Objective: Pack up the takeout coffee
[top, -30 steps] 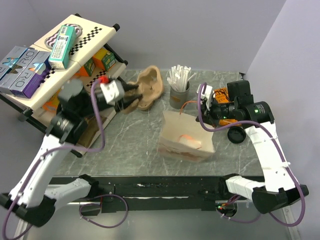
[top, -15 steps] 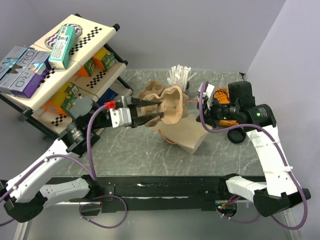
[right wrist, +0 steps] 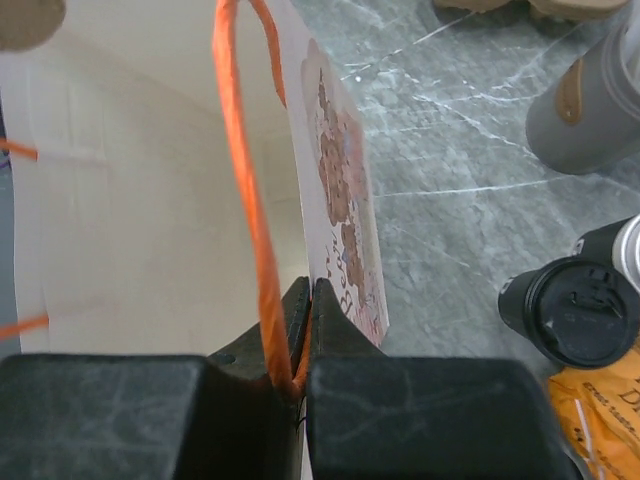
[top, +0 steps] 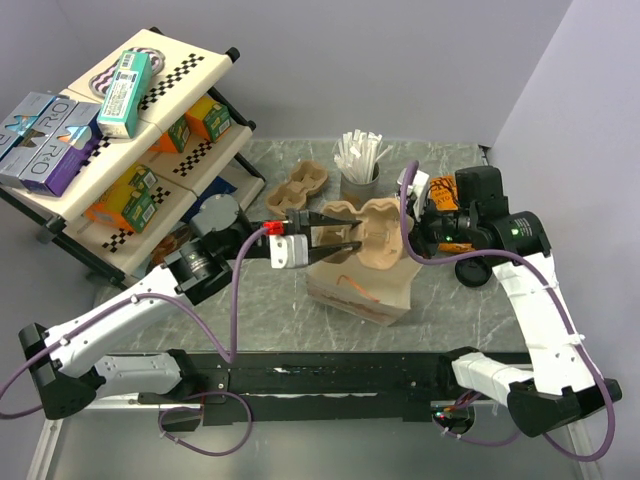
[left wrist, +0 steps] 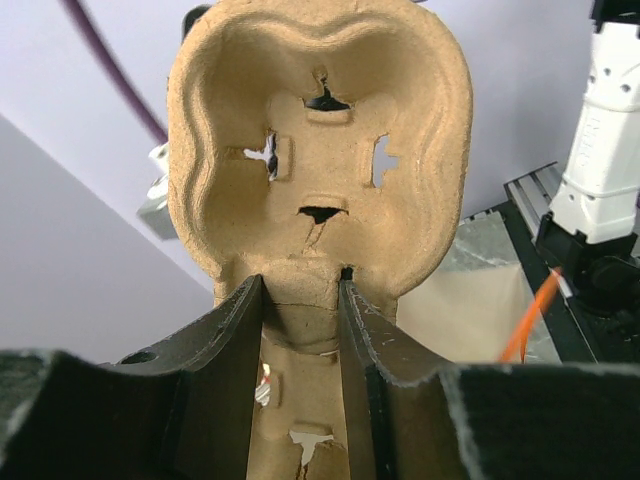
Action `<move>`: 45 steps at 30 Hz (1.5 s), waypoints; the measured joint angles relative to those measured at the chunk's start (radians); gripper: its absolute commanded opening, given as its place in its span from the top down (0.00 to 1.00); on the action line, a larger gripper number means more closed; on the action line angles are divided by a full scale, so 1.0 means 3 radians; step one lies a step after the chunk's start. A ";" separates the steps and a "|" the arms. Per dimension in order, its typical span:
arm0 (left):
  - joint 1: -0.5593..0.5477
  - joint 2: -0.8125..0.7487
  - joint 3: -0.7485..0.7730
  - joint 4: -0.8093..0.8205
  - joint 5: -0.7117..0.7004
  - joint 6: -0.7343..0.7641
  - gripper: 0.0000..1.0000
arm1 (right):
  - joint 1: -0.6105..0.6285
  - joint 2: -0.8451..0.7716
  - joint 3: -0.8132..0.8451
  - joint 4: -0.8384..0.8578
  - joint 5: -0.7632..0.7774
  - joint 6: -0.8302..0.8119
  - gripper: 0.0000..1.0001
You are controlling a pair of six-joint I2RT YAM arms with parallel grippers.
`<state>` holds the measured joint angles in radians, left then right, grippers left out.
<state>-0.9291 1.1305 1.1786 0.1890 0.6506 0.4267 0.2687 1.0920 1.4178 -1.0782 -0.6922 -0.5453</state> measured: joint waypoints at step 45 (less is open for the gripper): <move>-0.0169 0.0492 -0.0150 -0.1179 0.0041 0.1066 0.99 | 0.0006 -0.0093 -0.0149 -0.0034 -0.0167 -0.0100 1.00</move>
<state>-0.9798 1.2781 1.1336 -0.1646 0.6628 0.7464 0.2707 1.0641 1.3731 -1.0885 -0.7422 -0.5755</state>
